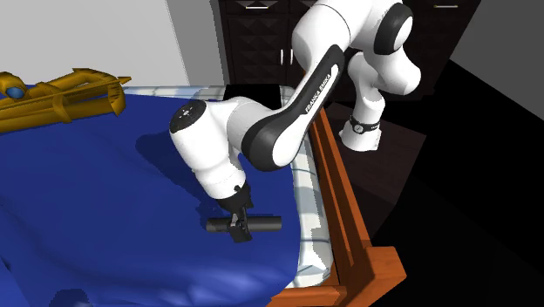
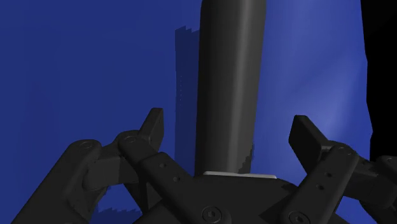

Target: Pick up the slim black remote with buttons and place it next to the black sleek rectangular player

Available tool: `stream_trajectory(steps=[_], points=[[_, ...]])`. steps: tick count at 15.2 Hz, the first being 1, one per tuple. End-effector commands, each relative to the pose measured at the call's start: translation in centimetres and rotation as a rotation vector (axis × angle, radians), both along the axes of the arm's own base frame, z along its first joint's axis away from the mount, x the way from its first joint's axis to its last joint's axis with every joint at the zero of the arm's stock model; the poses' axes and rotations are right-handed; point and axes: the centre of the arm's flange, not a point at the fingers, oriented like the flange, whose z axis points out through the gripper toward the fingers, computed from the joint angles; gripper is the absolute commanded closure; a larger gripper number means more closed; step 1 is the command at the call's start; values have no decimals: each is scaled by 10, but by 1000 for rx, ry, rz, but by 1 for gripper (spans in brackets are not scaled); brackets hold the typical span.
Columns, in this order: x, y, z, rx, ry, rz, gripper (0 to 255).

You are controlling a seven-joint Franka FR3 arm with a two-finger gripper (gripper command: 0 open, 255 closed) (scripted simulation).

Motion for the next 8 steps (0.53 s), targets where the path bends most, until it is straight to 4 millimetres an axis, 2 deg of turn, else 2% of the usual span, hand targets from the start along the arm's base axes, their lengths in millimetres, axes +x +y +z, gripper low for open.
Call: stream_trajectory(steps=[1,5,6,8], points=[[0,0,-1,0,0,0,0],[0,0,-1,0,0,0,0],[0,0,-1,0,0,0,255],[0,0,-1,0,0,0,255]])
